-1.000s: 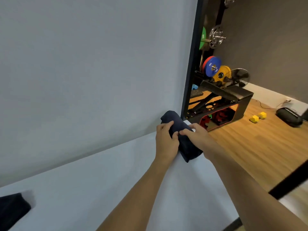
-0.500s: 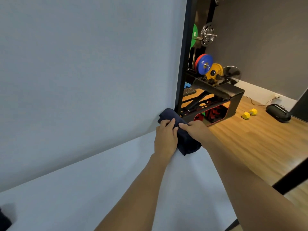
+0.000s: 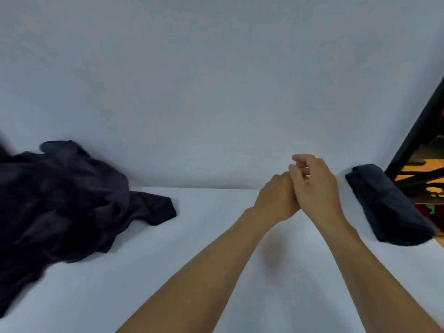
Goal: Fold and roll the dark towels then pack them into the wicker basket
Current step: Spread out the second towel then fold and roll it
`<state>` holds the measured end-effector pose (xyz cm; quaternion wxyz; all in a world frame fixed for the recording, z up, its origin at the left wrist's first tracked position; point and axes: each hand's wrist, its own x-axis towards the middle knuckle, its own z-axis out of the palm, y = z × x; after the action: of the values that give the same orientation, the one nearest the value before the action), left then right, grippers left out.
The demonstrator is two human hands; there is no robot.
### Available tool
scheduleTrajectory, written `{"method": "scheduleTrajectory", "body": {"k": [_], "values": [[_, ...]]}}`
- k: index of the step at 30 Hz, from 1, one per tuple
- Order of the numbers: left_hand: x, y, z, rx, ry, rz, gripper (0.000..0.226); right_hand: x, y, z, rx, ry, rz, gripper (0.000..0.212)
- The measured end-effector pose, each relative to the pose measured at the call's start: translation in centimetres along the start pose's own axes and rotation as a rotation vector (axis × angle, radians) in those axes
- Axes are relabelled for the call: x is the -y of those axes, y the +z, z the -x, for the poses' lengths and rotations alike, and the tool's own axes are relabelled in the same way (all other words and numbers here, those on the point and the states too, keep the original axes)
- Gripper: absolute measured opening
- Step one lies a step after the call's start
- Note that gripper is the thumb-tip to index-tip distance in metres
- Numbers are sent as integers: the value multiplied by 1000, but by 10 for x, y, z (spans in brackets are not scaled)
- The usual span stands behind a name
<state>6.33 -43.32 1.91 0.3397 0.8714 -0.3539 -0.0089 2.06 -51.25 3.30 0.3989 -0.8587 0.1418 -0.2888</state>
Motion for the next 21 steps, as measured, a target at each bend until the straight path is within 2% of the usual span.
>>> {"method": "scheduleTrajectory", "body": {"k": [5,9,11,14,18,20,21], "values": [[87,-81,84,-79,-267,-392,35,49,87,29,402,-86,-81,26],[129,-133,143,-208,-445,-596,27,78,153,53,696,-143,-17,28],[142,-146,162,-188,-538,-697,29,87,179,63,776,-192,74,38],[156,-153,182,-122,-575,-899,24,96,204,72,783,-279,276,48],[163,-154,190,-52,-490,-1007,17,99,210,75,673,-446,490,26],[160,-164,185,-130,-449,-986,11,102,206,73,625,-543,545,24],[158,-171,182,-220,-421,-962,13,106,201,69,597,-566,524,21]]}}
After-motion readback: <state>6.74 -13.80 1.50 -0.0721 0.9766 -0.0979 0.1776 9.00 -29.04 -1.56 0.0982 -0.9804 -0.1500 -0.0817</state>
